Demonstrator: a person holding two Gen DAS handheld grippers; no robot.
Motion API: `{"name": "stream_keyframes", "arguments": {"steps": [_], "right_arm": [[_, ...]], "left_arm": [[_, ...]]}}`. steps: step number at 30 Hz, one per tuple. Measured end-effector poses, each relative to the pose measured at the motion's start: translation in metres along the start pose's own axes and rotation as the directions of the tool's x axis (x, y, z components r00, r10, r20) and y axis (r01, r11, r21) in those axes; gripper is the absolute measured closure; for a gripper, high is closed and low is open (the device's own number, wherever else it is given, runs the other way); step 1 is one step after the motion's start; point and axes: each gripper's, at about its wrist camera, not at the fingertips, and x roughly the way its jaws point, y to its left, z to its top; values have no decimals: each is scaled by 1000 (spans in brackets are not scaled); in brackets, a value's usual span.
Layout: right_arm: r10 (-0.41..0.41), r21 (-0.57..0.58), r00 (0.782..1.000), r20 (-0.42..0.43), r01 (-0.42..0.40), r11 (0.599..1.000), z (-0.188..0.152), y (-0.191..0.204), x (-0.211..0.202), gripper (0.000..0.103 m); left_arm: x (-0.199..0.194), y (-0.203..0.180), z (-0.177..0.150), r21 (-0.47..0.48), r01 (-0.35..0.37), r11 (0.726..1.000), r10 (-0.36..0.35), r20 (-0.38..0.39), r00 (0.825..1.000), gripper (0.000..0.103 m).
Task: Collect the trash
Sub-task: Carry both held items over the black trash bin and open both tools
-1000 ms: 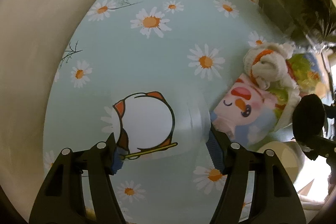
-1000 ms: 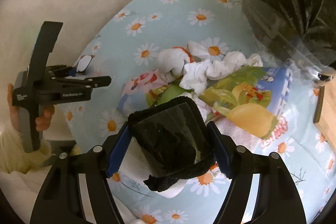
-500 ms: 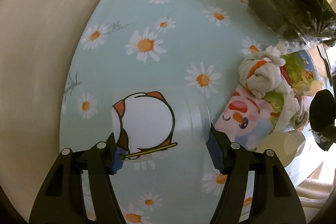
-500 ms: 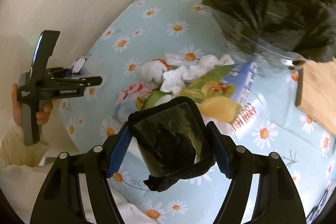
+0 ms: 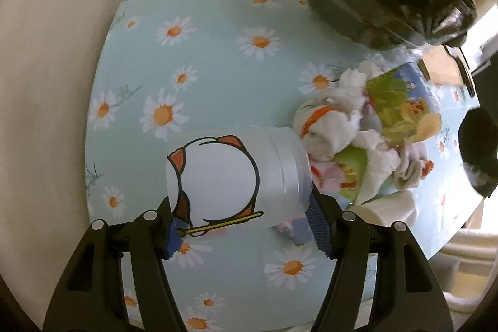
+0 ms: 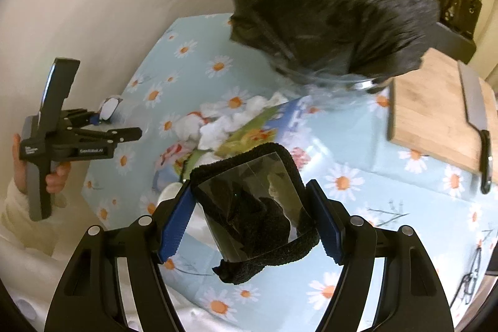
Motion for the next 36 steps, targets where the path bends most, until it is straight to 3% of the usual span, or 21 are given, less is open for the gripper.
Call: {"name": "stream_keyframes", "arguments": {"steps": [10,22,29,36], "right_arm": [[-1,-82,997,73,7,997,22,-42,-49,36],[76,-147,980,181,-50,988,48,-87,-82,36],[107,-180,960,259,-61,982,72,-106,-100,36],[172,-193,932,319,-114,975,92,-107,-116,36]], "left_arm": [[-43,-42,29,-20,-19,1000,20,60,998,38],[-88,-106,65,16,-129,991,126,135,983,37],[-108,-137,89,61,-169,984,155,182,971,37],[-108,-160,120,136,-135,981,108,190,976,37]]}}
